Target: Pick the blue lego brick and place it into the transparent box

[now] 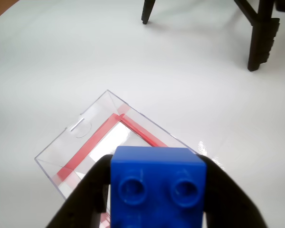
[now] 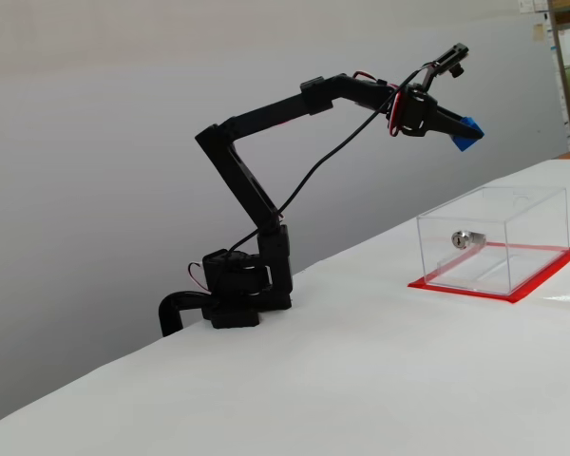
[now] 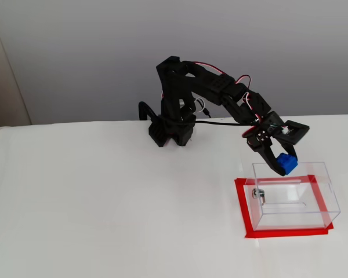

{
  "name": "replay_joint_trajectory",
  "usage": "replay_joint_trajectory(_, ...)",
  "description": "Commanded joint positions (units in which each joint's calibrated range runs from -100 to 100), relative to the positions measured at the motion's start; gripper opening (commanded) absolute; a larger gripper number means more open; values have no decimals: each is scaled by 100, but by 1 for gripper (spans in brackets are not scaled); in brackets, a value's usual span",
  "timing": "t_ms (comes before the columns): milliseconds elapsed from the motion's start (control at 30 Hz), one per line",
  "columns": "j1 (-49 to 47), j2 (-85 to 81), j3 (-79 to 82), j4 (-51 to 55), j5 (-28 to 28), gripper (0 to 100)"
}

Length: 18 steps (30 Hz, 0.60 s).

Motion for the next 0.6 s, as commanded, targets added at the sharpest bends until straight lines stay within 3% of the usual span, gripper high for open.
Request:
replay_joint_trajectory(0,-299,459,-793,-105,-10,13)
replay_joint_trajectory(267,-580,1672,-1841,-105,-15,13)
replay_joint_trajectory(567,-558,1817,-1905,-35,-21,13)
